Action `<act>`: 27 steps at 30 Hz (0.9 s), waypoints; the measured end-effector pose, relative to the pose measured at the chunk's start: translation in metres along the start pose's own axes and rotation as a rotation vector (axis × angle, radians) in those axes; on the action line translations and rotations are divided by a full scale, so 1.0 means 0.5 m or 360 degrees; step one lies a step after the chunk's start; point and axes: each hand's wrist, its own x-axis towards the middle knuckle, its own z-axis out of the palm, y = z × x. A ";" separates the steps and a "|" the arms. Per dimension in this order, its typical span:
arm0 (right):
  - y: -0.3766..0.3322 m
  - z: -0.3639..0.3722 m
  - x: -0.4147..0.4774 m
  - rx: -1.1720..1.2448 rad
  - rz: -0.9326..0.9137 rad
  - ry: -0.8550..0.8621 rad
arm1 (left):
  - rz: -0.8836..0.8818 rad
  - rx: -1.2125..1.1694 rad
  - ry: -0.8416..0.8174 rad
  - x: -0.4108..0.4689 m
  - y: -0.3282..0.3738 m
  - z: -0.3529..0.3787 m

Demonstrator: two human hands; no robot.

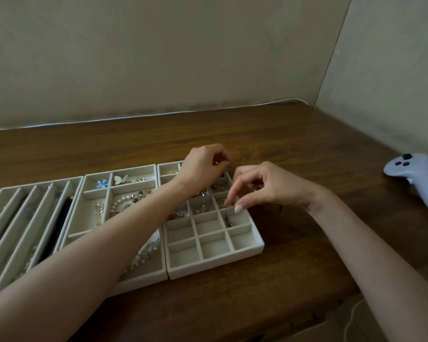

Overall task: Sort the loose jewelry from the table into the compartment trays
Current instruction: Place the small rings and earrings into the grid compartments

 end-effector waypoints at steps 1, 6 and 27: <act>0.001 -0.002 0.000 0.0011 0.0003 0.0067 | -0.0003 -0.0008 -0.0005 0.000 0.000 0.000; 0.019 -0.030 -0.010 0.0038 0.0017 0.0587 | -0.0003 -0.0034 -0.0018 -0.004 0.004 0.002; 0.101 -0.064 0.007 -0.0718 0.0429 0.1048 | 0.0105 -0.0114 -0.0131 -0.017 0.015 0.003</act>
